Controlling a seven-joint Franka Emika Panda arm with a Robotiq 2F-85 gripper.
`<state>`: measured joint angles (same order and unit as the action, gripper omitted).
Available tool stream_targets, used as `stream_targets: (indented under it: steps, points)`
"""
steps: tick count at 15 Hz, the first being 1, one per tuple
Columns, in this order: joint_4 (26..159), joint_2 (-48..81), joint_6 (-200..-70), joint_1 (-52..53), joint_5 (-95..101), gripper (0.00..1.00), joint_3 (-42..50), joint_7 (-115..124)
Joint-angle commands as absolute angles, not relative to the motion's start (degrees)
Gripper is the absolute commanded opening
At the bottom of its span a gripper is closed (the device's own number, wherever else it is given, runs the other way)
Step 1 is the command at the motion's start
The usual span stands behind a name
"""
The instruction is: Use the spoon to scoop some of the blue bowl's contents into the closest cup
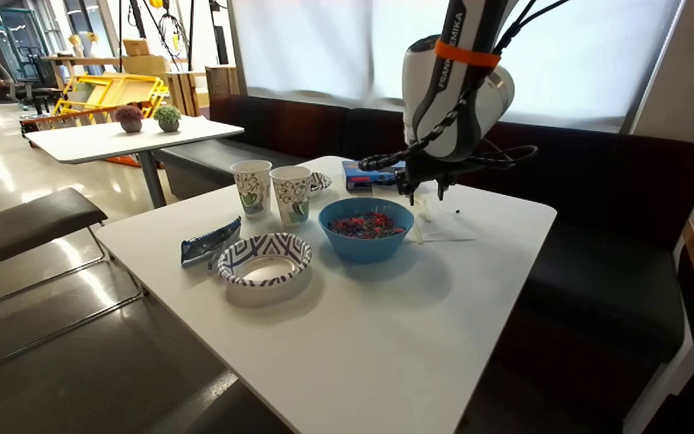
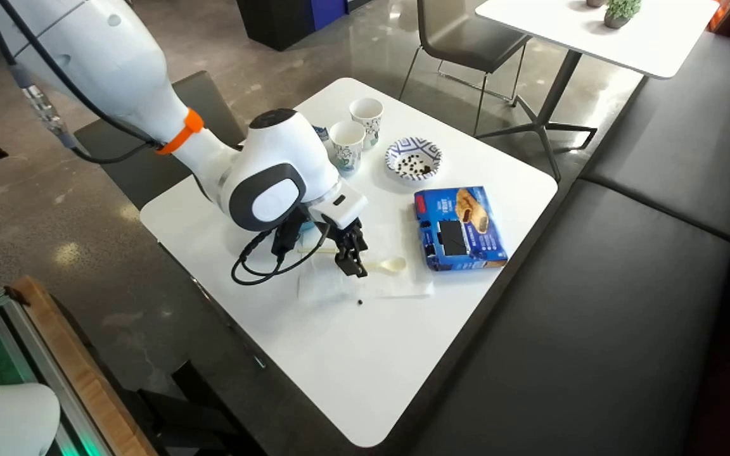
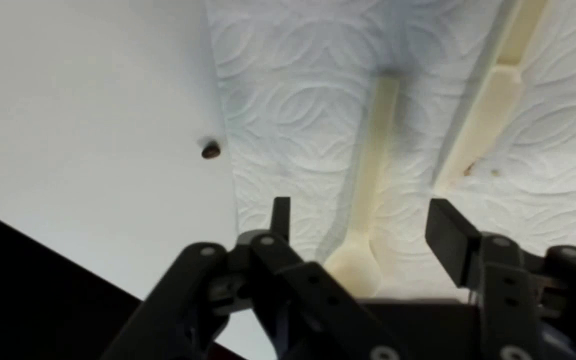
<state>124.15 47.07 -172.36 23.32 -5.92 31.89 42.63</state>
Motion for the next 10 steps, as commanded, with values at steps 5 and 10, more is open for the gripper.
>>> stream_targets:
  steps: [5, 10]
  points:
    - [125.8, 44.1, -177.1, 15.6, -11.6, 1.00, 25.1, 41.0]
    - [125.9, 43.2, -175.7, 13.9, -12.3, 1.00, 22.9, 41.0]
